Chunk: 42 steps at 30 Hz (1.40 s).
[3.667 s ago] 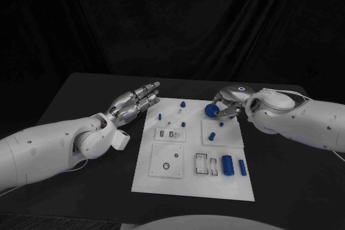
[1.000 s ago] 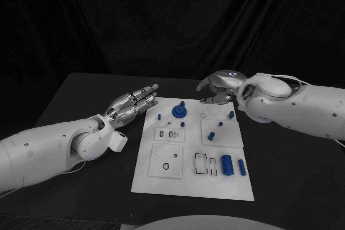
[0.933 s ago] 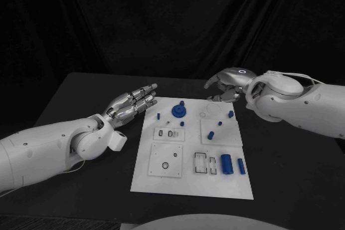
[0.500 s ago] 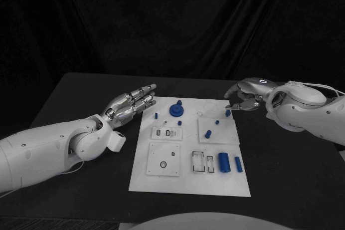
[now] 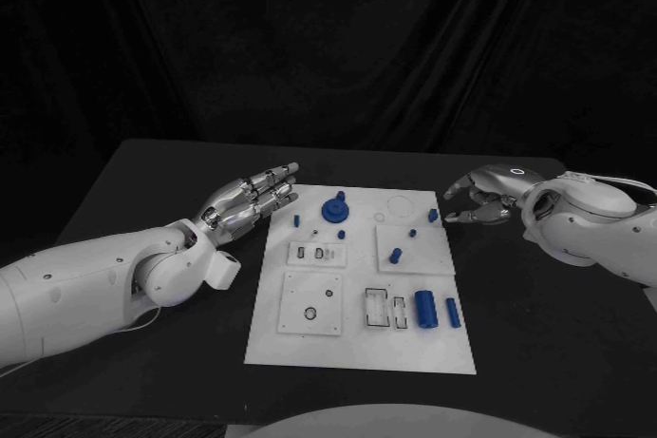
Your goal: Assemble the parts on the task board
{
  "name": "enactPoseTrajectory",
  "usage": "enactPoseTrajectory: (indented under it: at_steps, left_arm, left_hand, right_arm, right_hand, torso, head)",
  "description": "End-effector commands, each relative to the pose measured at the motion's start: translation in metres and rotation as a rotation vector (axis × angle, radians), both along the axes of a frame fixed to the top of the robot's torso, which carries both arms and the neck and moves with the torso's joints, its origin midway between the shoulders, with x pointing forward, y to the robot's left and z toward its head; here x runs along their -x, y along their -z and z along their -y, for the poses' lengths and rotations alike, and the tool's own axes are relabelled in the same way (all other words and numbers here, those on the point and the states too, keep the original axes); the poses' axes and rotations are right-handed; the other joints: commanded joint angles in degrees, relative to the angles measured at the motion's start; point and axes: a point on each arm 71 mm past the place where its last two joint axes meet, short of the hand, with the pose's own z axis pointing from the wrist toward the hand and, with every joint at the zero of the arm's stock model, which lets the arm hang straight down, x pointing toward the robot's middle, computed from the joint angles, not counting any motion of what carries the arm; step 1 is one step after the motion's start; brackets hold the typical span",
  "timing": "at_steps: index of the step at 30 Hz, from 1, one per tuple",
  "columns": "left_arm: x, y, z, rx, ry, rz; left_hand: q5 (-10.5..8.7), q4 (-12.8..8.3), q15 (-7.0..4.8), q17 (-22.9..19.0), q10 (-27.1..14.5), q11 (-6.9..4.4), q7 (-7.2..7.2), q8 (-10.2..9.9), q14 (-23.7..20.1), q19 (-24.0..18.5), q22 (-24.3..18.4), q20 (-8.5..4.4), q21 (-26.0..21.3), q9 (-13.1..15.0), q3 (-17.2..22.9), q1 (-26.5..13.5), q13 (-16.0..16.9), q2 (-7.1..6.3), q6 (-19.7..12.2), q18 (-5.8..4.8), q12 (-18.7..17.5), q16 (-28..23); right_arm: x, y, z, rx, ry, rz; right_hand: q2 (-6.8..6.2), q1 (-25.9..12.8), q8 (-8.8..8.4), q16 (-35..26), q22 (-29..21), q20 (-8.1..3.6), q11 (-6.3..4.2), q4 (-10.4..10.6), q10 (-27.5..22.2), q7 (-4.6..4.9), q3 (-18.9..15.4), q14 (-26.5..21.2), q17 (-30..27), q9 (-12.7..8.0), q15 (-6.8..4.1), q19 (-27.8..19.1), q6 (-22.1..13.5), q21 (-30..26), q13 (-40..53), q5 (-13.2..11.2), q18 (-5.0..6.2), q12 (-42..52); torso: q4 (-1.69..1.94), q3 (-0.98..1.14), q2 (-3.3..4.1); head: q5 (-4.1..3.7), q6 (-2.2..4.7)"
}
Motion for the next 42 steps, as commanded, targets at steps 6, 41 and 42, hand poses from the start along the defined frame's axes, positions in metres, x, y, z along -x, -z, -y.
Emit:
enactPoseTrajectory:
  at_steps: [6,41,42]
  left_arm:
    - [0.001,0.000,0.001,0.014,0.006,0.006]
    - [0.002,0.001,0.000,0.012,0.008,0.000]
    - [0.002,0.001,0.000,0.012,0.008,0.000]
  left_hand:
    - [0.27,-0.1,-0.09,-0.1,-0.1,0.36,0.35,0.3,0.2,0.0,0.1,0.58,0.1,0.1,0.3,-0.4,0.1,-0.03,0.0,1.05,0.0,-0.2]
    - [0.22,-0.1,0.19,-0.1,-0.2,-0.19,0.22,0.3,0.2,0.0,0.1,0.59,0.1,0.1,0.5,-0.5,0.0,-0.24,-0.1,1.04,0.0,-0.2]
    - [0.22,-0.1,0.19,-0.1,-0.2,-0.19,0.22,0.3,0.2,0.0,0.1,0.59,0.1,0.1,0.5,-0.5,0.0,-0.24,-0.1,1.04,0.0,-0.2]
  right_arm:
    - [-0.002,0.008,0.000,0.010,0.012,-0.014]
    - [-0.013,0.028,-0.016,0.014,-0.019,-0.023]
    - [-0.013,0.028,-0.016,0.014,-0.019,-0.023]
  right_hand:
    - [-0.26,1.4,-0.21,-0.2,10.8,-0.25,-0.24,-0.1,5.4,0.25,-0.1,3.1,-0.2,-0.1,-0.15,0.8,-0.4,-0.5,14.1,1.1,-0.56,-0.4]
    - [0.25,3.5,0.75,-0.3,10.9,0.03,0.16,-0.4,5.5,0.78,0.0,3.0,-0.6,0.3,0.17,0.8,1.8,-1.0,14.2,5.2,-0.49,-0.3]
    - [0.26,3.5,0.79,-0.3,10.9,0.03,0.16,-0.4,5.5,0.78,0.0,3.0,-0.6,0.3,0.17,0.8,1.8,-1.0,14.2,5.2,-0.49,-0.3]
  torso:
    - [-0.03,-0.05,-0.02]
    - [0.03,-0.04,0.02]
    - [0.06,-0.03,0.03]
  head:
    - [0.09,0.05]
    - [0.47,-0.12]
    - [0.45,-0.13]
